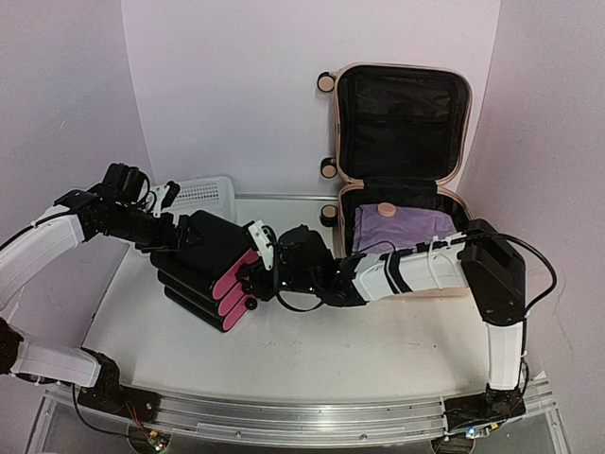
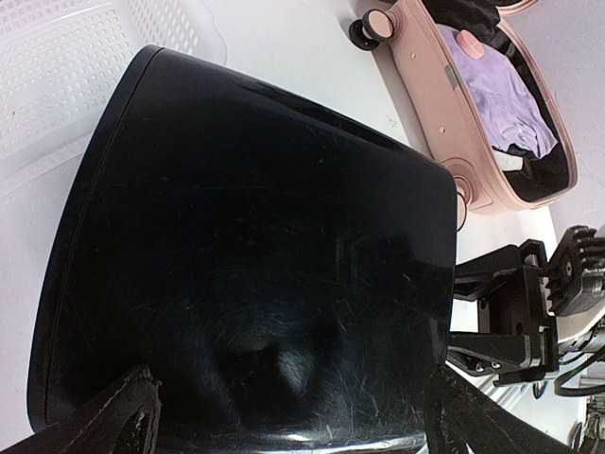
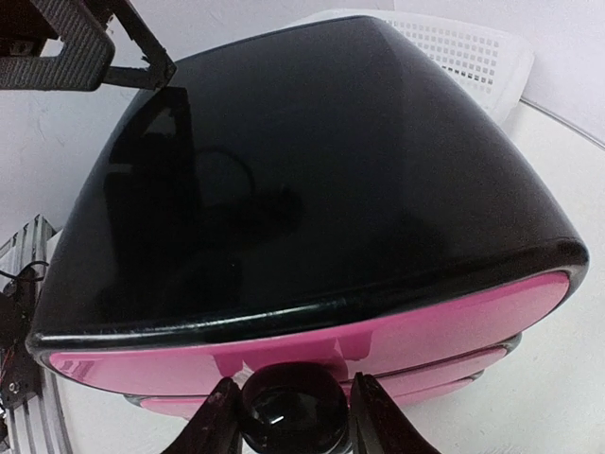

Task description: Open, take out, and arrange the luggage

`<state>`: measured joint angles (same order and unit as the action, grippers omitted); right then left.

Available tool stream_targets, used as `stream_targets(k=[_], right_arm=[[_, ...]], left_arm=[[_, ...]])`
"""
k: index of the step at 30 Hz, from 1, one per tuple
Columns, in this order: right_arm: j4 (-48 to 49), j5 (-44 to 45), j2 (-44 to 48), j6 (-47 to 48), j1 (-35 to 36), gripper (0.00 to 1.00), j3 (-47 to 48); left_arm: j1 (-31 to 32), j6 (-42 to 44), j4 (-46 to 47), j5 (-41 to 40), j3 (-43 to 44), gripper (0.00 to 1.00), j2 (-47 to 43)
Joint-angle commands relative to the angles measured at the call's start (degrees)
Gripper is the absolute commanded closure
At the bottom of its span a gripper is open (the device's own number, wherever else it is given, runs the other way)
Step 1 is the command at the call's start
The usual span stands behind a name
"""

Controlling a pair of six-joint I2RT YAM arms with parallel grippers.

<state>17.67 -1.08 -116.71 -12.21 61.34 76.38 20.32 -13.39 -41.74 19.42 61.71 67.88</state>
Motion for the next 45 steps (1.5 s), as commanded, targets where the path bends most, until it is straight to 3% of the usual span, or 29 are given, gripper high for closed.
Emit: stream_targets(k=[1,8,14,20,28,32,40,45], right_arm=[[1.32,0.22,0.80,-0.09,0.03,0.66,2.40],[-2.17,-1.17,5.96,-0.53,0.02,0.78,-1.69],[-8.80,-4.42,14.00,-1.55,0.01,0.80,-7.99],[-13.19,-2.09,21.68,-2.54,0.05,0.81,-14.79],[-15.04,-1.36,24.82,-5.07,0.16,0.81,-19.11],[-15.20,0.10,25.21,-4.75,0.17,0.70,-19.97],[-17.14,3.74,27.79,-1.81,0.10,0.31,-19.01],[-19.88,9.27,32.70,1.67,0.14,0.18,-20.74]], left_arm=[[0.16,-0.60,-5.87,0.19,-1.92,0.02,0.16],[0.16,-0.52,-5.83,0.07,-1.88,0.02,0.30],[0.16,-0.24,-5.83,-0.18,-1.96,0.02,0.53],[0.16,-0.15,-5.82,-0.02,-1.49,0.02,1.14],[0.16,-0.06,-5.88,0.08,-1.43,0.02,1.17],[0.16,-0.06,-5.84,0.01,-1.22,0.02,1.04],[0.16,-0.26,-5.89,0.36,-0.88,0.02,1.51],[0.16,-0.15,-5.85,0.10,-0.98,0.02,1.38]])
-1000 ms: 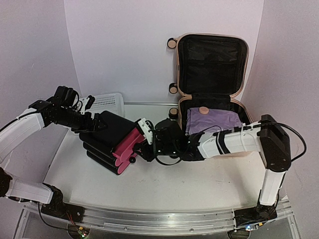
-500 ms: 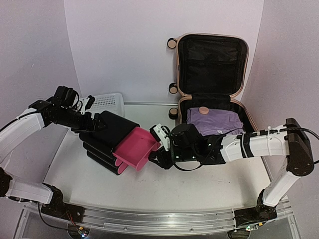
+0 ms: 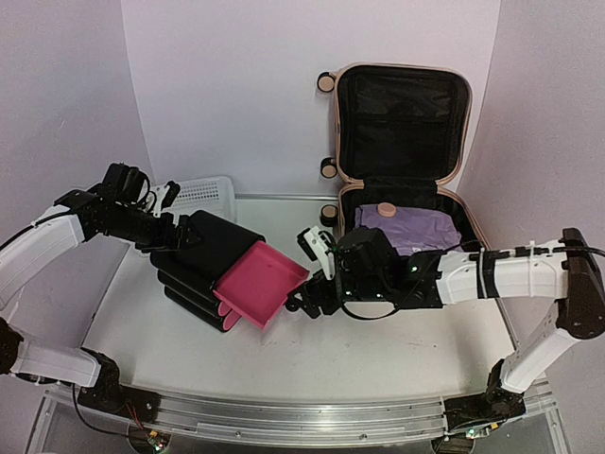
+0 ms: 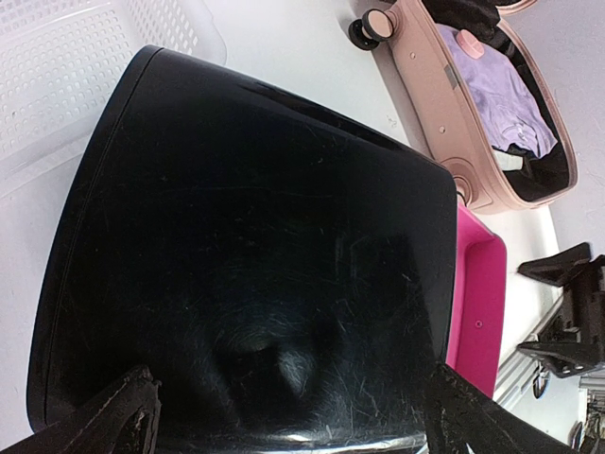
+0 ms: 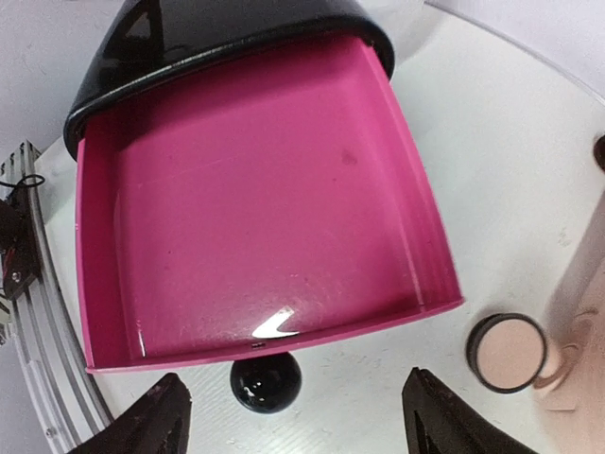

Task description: Open, take out, and arrange the luggage

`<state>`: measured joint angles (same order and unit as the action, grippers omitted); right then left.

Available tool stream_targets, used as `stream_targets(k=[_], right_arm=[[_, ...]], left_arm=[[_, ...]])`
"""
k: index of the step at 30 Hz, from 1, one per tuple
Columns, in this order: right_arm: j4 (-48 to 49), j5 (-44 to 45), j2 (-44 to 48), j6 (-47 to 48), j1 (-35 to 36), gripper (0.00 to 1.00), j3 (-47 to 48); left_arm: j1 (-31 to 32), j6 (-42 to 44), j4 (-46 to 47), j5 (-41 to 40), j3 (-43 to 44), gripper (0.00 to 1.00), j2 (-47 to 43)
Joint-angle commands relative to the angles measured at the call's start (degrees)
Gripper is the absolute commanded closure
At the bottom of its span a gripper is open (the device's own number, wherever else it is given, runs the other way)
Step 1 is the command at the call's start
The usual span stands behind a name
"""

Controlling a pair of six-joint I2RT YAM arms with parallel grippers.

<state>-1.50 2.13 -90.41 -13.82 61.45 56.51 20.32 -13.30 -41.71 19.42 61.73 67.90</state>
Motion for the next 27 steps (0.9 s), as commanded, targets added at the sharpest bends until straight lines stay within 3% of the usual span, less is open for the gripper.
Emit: stream_targets(k=[1,7,10,17,22,27], right_arm=[[-0.92,7.82,7.48,3.99,0.01,0.14,-1.48],[-2.81,20.88,10.46,8.60,-0.95,0.02,-1.95],[-7.26,23.87,9.00,6.34,-5.29,0.02,1.69],[-27.81,17.86,-1.11,-3.82,-21.57,0.02,18.03],[-31.70,12.02,-9.51,-5.61,-31.49,0.02,27.47],[-33.35,11.03,-20.65,-3.13,-36.95,0.02,39.12]], left_arm=[[0.21,-0.24,-5.95,0.12,-1.05,0.02,1.42],[0.16,-0.10,-5.87,0.18,-1.05,0.02,1.89],[0.16,-0.06,-5.87,0.18,-1.05,0.02,1.64],[0.17,-0.31,-5.91,0.26,-1.44,0.02,1.31],[0.17,-0.39,-5.88,0.31,-1.44,0.02,1.13],[0.16,-0.24,-5.87,0.46,-1.35,0.02,1.03]])
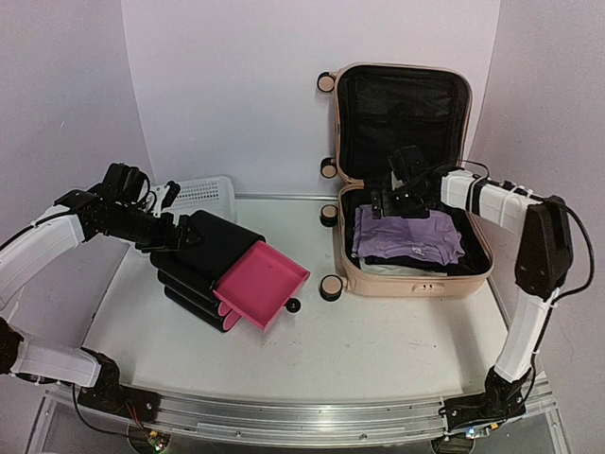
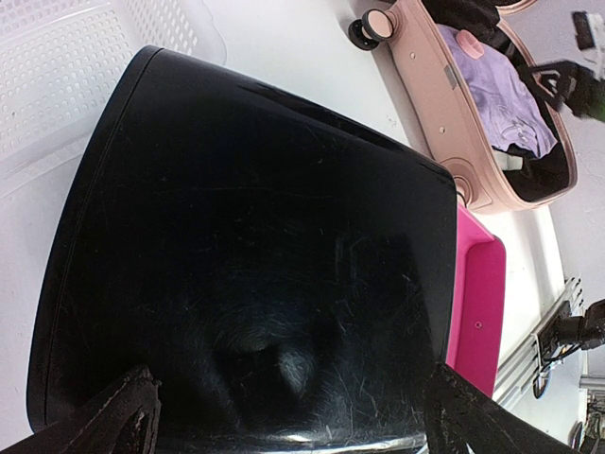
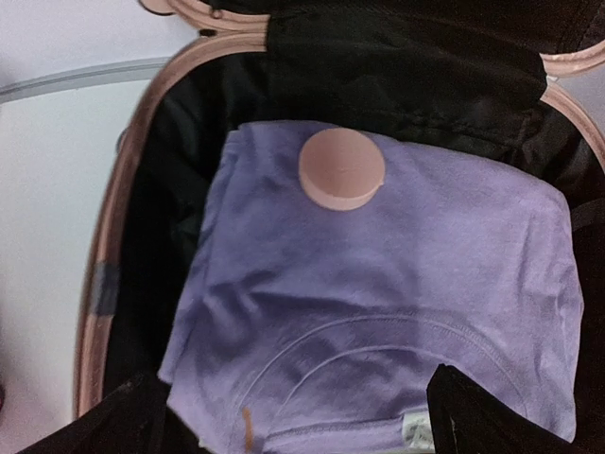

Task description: Open, take out, and arrange the luggage

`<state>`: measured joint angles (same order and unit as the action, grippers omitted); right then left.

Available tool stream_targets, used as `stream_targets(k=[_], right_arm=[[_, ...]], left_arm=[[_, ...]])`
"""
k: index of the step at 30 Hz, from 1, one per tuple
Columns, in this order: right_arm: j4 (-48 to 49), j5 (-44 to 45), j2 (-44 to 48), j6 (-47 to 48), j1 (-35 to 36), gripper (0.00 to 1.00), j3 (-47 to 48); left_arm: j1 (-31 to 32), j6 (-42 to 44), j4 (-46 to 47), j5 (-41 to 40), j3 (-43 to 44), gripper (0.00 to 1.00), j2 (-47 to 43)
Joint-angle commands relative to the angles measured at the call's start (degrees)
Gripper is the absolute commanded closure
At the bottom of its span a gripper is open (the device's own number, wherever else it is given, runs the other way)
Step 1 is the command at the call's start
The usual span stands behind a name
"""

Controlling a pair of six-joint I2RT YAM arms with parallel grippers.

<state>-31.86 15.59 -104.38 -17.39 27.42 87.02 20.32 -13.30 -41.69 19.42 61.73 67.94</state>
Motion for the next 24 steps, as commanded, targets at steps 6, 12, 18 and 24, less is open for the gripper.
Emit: stream_targets(k=[6,12,18,24], right_arm=[[-4.74,-3.47,-19.84,3.21,-5.82,0.02,22.85],[-6.97,-1.24,-29.19,4.79,-6.60,0.03,34.96],[-8.14,-0.22,-33.03,4.82,-6.94,0.20,39.92],[-8.40,1.34,-33.37,4.40,-6.94,0.32,39.06]], left_arm=[[0.21,-0.49,-5.90,0.41,-1.60,0.02,0.53],[0.16,-0.56,-5.94,0.45,-1.51,0.02,0.56],[0.16,-0.33,-5.91,0.18,-1.57,0.02,0.35],[0.16,-0.15,-5.86,0.31,-1.78,0.02,0.50]])
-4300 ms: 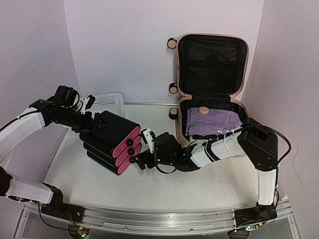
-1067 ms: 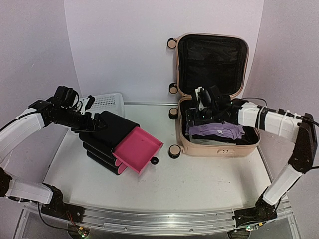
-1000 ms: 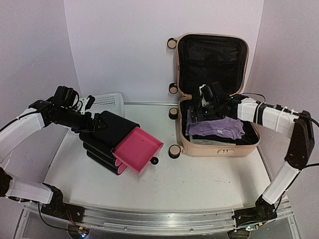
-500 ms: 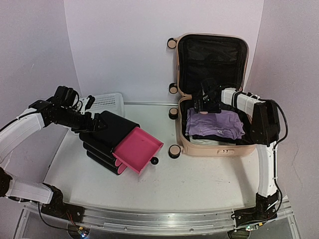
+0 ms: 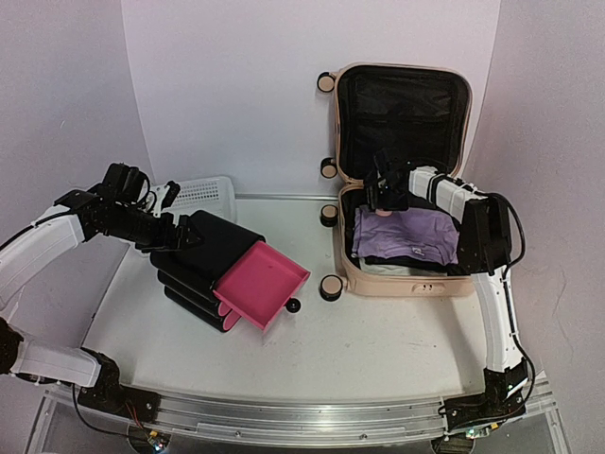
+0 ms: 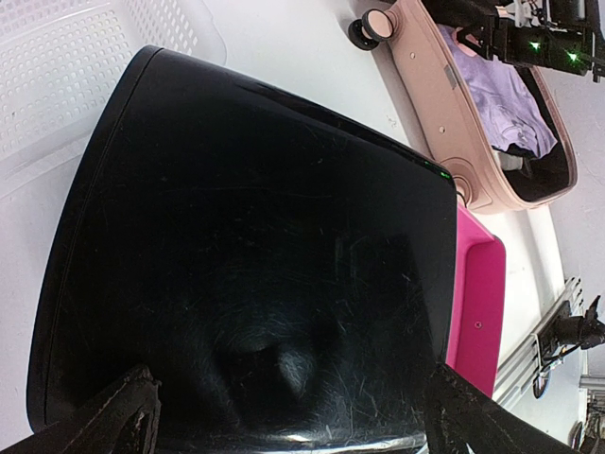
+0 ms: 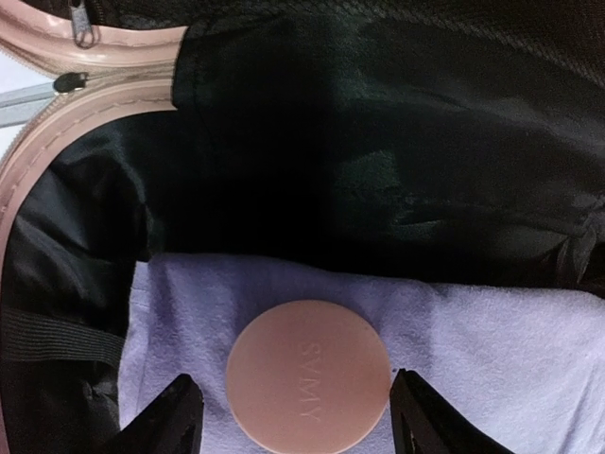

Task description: Open, take out, and arrange the luggage

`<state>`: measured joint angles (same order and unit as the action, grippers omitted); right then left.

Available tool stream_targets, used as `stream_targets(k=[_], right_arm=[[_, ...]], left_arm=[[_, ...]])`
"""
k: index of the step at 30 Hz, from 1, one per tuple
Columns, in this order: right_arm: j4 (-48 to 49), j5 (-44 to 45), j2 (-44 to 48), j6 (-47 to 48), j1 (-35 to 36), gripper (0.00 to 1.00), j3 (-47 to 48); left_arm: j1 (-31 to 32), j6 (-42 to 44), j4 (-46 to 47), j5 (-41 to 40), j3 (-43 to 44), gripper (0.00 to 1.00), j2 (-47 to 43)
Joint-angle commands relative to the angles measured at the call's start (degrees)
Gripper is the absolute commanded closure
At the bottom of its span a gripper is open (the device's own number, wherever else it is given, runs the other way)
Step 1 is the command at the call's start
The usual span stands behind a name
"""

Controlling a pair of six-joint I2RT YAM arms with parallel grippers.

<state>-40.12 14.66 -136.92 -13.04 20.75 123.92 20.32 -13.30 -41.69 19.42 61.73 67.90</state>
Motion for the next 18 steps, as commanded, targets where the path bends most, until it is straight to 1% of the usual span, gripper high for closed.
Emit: stream_targets(k=[1,4,7,9,10,14,18], right_arm=[[-0.14,2.26,-0.96,0.22,-0.30,0.32,2.20],[-0.18,2.48,-1.48,1.00,-0.33,0.33,2.50],[-0.22,2.51,-1.49,1.38,-0.27,0.38,2.72],[-0.29,2.18,-1.10,1.51,-0.28,0.40,2.92],[-0.44,2.02,-0.88,1.67,-0.32,0.42,3.07],[-0.65,-0.76,1.49,2.79,-0.28,0.53,2.85],[-0.74,-4.92,7.13,1.85,-0.30,0.59,0.53]], left_arm=[[0.16,-0.08,-5.93,0.35,-1.71,0.02,0.62],[0.16,-0.06,-5.92,0.36,-1.71,0.02,0.59],[0.16,-0.06,-5.87,0.36,-1.68,0.02,0.31],[0.16,-0.06,-5.90,0.31,-1.78,0.02,0.14],[0.16,-0.06,-5.92,0.27,-1.87,0.02,0.13],[0.17,-0.06,-5.94,0.36,-1.72,0.02,0.14],[0.16,-0.07,-5.86,0.33,-1.44,0.02,0.22]])
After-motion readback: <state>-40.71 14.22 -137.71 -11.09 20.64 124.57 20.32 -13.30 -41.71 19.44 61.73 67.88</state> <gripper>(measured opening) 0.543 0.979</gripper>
